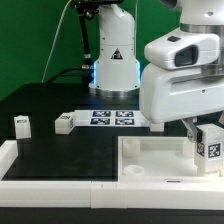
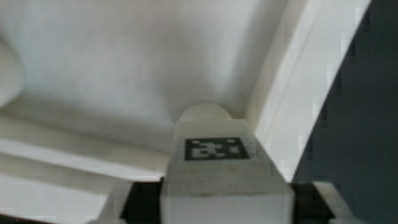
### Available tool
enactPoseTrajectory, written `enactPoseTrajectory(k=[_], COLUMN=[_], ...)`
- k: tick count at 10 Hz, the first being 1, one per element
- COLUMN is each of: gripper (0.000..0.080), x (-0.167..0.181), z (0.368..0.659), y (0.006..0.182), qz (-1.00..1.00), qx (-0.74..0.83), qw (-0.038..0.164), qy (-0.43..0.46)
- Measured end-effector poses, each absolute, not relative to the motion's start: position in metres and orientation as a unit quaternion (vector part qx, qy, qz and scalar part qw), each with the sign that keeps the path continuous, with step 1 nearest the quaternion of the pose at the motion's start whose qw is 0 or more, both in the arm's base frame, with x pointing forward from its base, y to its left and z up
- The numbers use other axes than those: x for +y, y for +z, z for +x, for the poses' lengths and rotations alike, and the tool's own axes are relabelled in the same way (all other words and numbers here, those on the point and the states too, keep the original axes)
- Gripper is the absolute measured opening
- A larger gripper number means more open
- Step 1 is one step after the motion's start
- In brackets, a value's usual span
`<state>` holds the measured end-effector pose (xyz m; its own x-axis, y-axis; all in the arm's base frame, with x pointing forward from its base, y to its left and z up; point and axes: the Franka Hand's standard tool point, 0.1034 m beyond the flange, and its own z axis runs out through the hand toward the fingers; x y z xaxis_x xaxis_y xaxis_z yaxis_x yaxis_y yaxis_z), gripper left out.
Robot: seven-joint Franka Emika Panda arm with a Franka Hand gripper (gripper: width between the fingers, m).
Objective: Assemble one leg
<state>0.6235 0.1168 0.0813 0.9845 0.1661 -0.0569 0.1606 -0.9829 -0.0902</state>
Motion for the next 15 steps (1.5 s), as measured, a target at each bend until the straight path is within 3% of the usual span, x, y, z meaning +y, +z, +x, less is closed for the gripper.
enactPoseTrajectory(k=[8,13,14,15], gripper=[0.029,0.0291,0.0291,0.053], x=[0.1234,0.123,0.1232,0.1233], z=[0.6227,0.6241,0.6241,0.6241], y=[0.08,0.0802,0.0803,0.0803], qz=[-0.887,-0.766,-0.784,-0.797], qx=[0.457,0.637,0.616,0.599], qw=[0.034,0.035,0.038,0.039], qy=[0.058,0.074,0.073,0.072])
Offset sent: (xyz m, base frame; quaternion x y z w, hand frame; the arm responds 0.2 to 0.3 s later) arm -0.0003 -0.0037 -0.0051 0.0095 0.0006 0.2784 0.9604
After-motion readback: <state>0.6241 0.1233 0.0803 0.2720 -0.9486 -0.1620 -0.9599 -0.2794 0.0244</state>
